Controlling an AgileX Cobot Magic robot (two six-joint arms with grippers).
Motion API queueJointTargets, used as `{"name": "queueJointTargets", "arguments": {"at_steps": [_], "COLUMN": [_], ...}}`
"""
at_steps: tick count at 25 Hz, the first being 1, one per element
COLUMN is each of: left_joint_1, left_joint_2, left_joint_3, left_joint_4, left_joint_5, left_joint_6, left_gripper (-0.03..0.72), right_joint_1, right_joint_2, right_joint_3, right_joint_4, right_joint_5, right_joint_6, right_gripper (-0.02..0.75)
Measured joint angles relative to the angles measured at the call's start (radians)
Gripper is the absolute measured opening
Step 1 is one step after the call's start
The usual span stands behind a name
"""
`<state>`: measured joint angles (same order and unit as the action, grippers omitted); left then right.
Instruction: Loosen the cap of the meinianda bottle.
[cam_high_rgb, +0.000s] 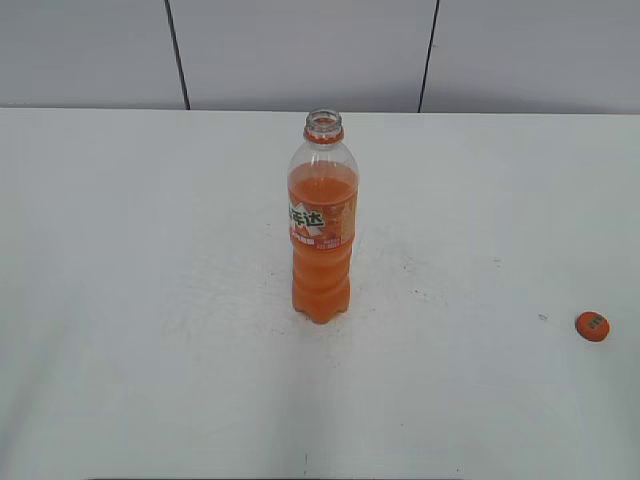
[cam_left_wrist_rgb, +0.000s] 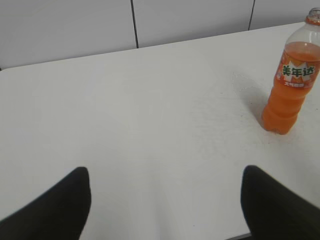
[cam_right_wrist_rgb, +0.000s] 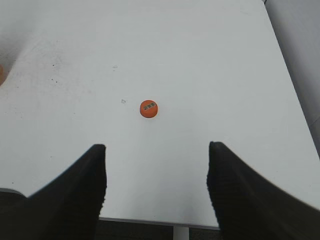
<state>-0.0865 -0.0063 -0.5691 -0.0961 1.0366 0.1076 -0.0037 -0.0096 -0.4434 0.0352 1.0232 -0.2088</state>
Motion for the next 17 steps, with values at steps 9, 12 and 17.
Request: {"name": "queueJointTargets", "arguments": {"at_steps": [9, 12, 17], "left_joint_1": [0.046, 0.045, 0.045], "left_joint_2": [0.0, 0.0, 0.0], "left_joint_3": [0.0, 0.0, 0.0], "left_joint_4": [0.0, 0.0, 0.0], "left_joint_5": [0.0, 0.0, 0.0], "left_joint_6": [0.0, 0.0, 0.0], "left_gripper": [0.548, 0.546, 0.54], "right_joint_1": [0.0, 0.0, 0.0], "right_joint_2": [0.0, 0.0, 0.0], "right_joint_3": [0.0, 0.0, 0.0], "right_joint_4": [0.0, 0.0, 0.0], "right_joint_5": [0.0, 0.0, 0.0], "right_joint_6": [0.0, 0.0, -0.002], "right_gripper": [0.48, 0.48, 0.48]}}
